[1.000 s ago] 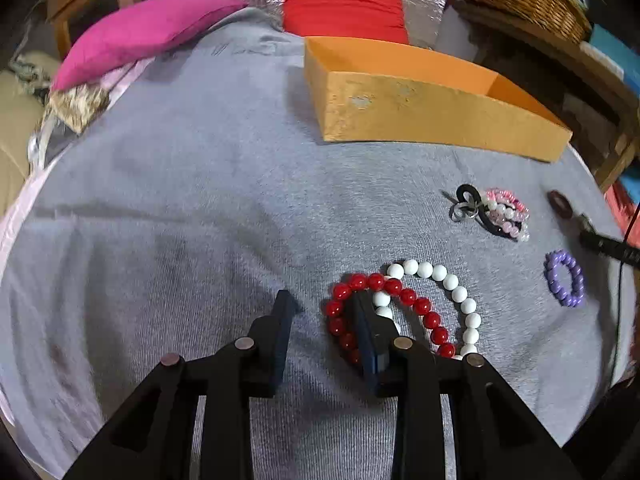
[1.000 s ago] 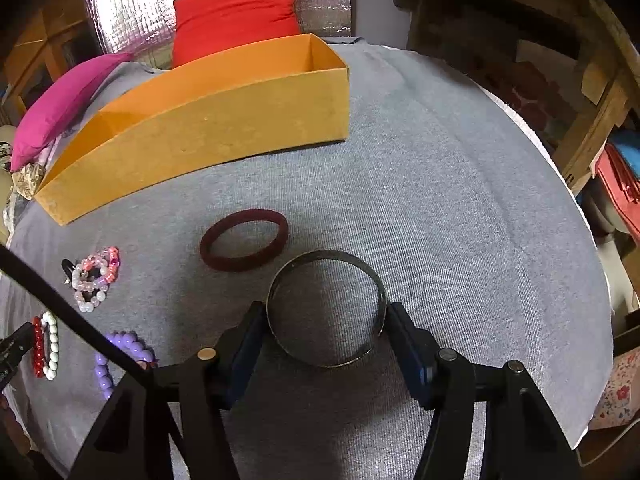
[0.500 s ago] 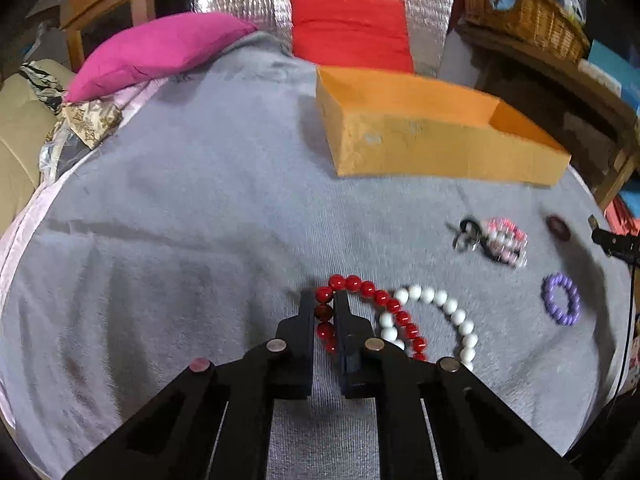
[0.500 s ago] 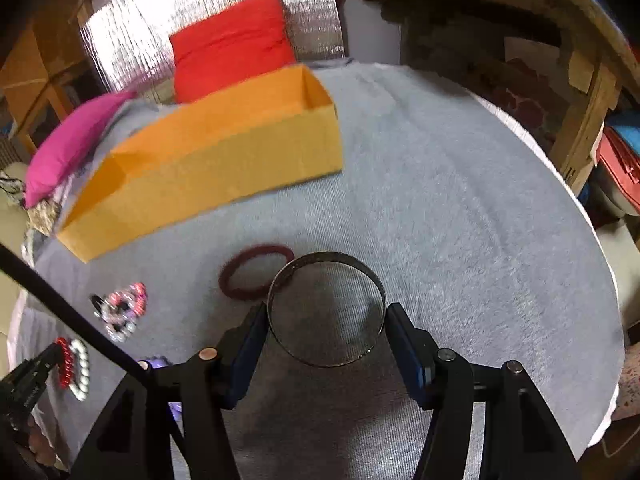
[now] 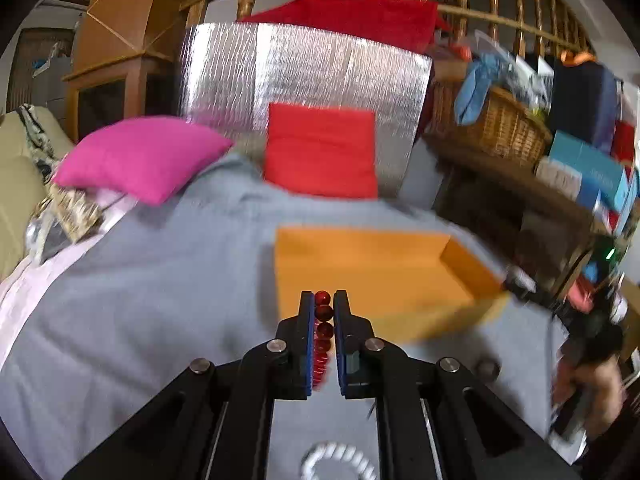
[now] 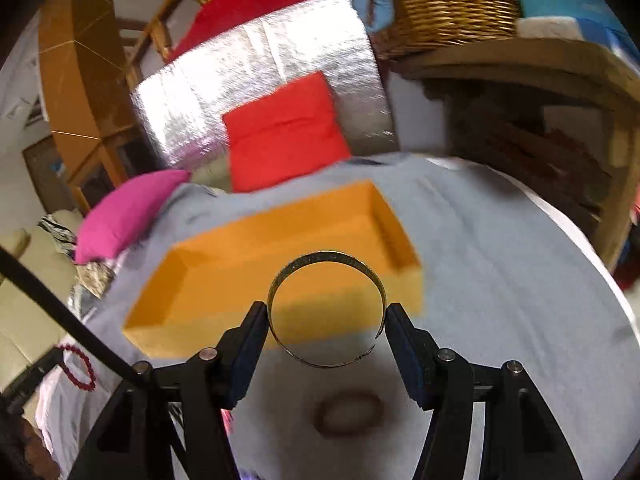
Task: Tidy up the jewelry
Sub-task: 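Carry the silver bangle and red bracelet into the orange box and open both grippers, then grasp the pink-and-white bead bracelet with the right gripper while the left gripper grasps the black hair clip, then carry the pink bracelet and black clip into the orange box and open both grippers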
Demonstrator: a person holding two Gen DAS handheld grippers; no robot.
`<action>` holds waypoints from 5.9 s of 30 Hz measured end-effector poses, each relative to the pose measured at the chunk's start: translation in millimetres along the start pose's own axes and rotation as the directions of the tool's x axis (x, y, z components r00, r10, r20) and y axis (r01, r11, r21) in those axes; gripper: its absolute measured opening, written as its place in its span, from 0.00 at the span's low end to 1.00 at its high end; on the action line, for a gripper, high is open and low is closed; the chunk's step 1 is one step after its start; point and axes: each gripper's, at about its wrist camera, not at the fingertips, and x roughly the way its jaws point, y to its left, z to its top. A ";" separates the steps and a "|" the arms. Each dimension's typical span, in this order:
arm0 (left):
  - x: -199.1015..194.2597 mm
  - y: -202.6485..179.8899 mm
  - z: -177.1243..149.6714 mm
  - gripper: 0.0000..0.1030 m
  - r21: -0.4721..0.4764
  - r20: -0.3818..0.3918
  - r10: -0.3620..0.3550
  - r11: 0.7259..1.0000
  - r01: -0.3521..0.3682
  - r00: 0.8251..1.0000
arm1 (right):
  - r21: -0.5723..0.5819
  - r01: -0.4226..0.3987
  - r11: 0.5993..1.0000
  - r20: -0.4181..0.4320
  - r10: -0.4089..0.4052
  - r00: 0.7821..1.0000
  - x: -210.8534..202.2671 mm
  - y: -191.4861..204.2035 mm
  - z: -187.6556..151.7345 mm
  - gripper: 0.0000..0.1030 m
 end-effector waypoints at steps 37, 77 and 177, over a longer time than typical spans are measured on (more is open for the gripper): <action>156.6 -27.2 -13.5 0.09 0.082 -0.399 0.092 0.995 -0.065 0.912 | -0.242 0.195 0.950 -0.351 -0.273 0.896 125.6 21.6 5.2 0.62; 22.9 3.0 -72.9 0.44 0.079 -0.372 0.143 0.989 -0.122 0.917 | 0.317 -0.117 0.941 -0.259 0.204 0.944 -39.2 -67.4 -54.1 0.67; 67.9 -41.6 -83.4 0.10 0.235 -0.469 -0.152 0.928 0.288 0.870 | 0.138 -0.074 0.988 -0.386 0.122 0.914 50.4 34.8 -71.2 0.08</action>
